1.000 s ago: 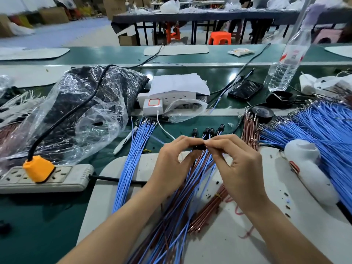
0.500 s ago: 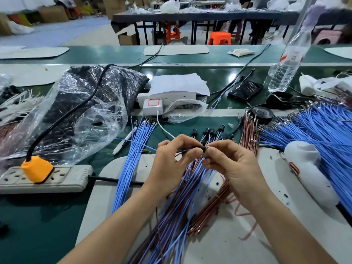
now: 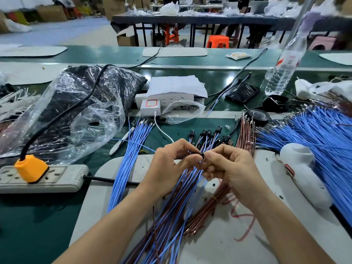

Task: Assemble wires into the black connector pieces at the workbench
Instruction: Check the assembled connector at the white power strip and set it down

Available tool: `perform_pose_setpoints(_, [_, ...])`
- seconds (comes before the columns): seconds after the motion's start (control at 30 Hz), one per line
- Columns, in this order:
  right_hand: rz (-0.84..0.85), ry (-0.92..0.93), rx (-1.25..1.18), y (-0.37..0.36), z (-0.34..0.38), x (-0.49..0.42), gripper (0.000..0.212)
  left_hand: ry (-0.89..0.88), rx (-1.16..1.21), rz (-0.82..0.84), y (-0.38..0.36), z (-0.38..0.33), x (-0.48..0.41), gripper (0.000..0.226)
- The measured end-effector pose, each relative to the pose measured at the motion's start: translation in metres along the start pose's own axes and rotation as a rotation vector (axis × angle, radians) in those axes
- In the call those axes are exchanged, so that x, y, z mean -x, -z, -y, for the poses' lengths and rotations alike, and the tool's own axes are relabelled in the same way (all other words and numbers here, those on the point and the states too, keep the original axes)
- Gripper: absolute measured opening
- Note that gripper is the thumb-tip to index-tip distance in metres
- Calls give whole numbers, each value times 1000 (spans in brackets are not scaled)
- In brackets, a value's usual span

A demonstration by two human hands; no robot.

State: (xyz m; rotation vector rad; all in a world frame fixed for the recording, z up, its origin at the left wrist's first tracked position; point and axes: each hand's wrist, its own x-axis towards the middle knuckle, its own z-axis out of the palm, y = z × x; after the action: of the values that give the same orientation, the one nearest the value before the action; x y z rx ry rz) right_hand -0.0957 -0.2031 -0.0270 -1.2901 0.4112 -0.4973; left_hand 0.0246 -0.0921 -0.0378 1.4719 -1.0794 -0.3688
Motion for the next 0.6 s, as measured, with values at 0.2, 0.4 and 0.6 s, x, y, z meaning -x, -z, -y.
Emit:
perform_pose_setpoints(0.2, [63,-5,2,4,-1,1,3,36,87,35,2,5,-1,11])
perform_pose_setpoints(0.4, [117,-94,-80,8,0,1,7,104,160,102,2,5,0,9])
perform_pose_setpoints(0.6, [117,-108,-40,9,-1,0,6,116,150,157,3,4,0,16])
